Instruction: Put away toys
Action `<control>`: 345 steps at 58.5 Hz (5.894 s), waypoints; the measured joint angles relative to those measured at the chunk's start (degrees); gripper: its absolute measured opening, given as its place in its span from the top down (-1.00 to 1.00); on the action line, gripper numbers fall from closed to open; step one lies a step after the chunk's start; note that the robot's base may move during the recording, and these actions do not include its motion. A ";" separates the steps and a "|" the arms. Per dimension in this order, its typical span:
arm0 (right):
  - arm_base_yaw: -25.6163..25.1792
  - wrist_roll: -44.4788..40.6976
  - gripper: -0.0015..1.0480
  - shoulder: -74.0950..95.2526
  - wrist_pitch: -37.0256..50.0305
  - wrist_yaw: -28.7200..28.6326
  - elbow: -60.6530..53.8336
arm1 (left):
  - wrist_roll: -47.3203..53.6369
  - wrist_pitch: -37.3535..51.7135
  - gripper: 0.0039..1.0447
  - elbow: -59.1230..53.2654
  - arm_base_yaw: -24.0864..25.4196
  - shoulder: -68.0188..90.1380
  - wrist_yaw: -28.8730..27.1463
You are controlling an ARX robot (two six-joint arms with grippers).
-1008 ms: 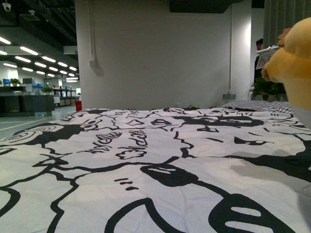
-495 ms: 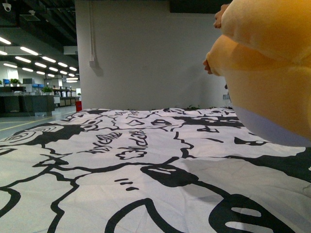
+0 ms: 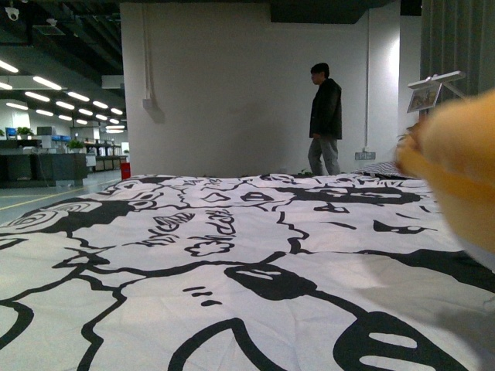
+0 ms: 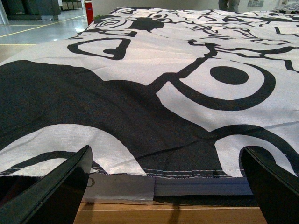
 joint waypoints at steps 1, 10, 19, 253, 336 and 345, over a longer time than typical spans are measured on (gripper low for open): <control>-0.26 -0.35 0.86 -0.28 0.13 0.28 -0.55 | 0.00 0.00 -0.88 0.00 0.00 0.00 0.00; -3.80 -3.04 0.86 -3.65 1.73 -1.42 -6.62 | 0.00 0.00 -0.88 0.00 0.00 0.00 0.07; -6.60 -4.22 0.86 -6.95 3.21 -4.68 -10.73 | 0.02 0.00 -0.88 0.00 0.00 0.00 0.07; -14.93 -4.63 0.86 -22.88 2.23 -12.98 -24.52 | 0.02 0.00 -0.88 0.00 -0.02 0.04 0.11; -14.93 -4.63 0.86 -22.88 2.23 -12.85 -24.52 | 0.02 0.00 -0.88 0.00 0.00 0.02 0.09; -14.93 -4.63 0.86 -22.88 2.23 -12.85 -24.52 | 0.02 0.00 -0.88 0.00 0.00 0.04 0.09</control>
